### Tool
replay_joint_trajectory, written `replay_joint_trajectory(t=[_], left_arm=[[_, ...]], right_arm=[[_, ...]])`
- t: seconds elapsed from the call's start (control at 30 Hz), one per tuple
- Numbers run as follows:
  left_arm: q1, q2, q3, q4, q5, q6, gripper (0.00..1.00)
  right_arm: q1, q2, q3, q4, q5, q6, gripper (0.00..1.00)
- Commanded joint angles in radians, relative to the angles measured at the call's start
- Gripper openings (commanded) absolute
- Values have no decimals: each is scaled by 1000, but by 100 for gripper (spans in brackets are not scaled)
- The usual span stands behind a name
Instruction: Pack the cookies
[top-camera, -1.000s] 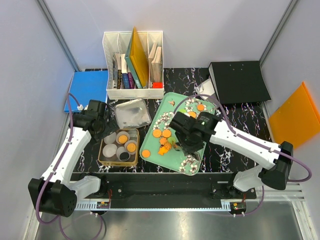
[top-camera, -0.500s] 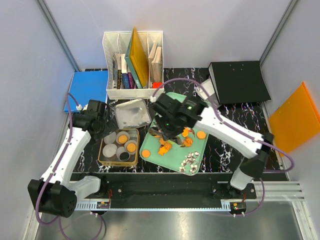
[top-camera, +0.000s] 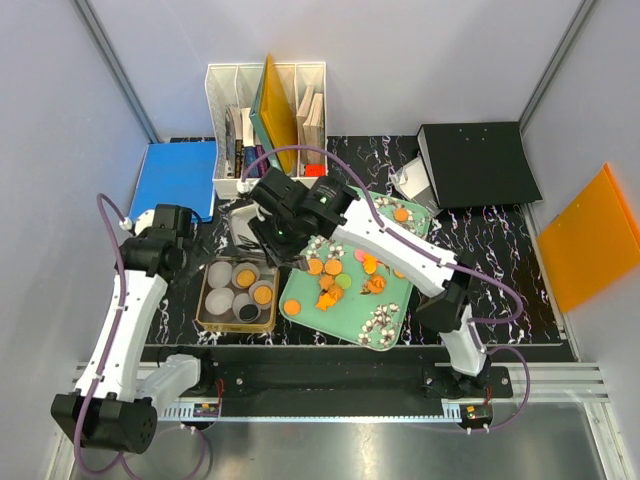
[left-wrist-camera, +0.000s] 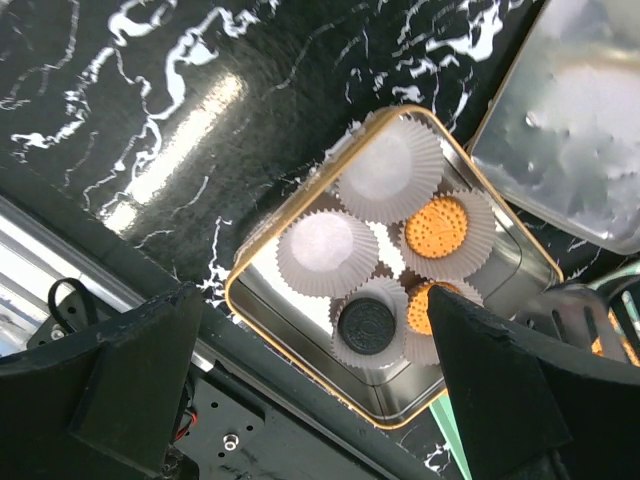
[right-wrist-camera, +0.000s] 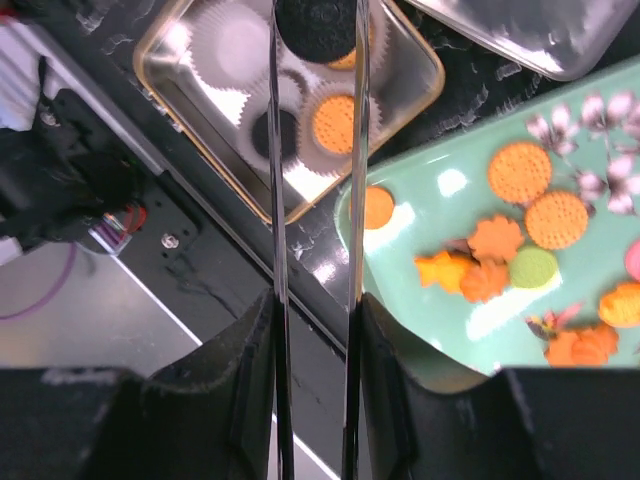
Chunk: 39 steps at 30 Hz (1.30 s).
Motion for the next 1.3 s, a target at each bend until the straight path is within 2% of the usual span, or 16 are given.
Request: replay_joint_trajectory(t=[0.0,0.43,1.27], left_arm=[[10,-22,50,-39,-85,-37,99],[10,3,91,-159,-220,-196,99],[-41,-8,64,-168,-249,-205,99]], right_arm=[[20,57,133,7,-83,-57,27],[20,201,229,30,-144,-49,27],[20,373,403,59,-137,-36,31]])
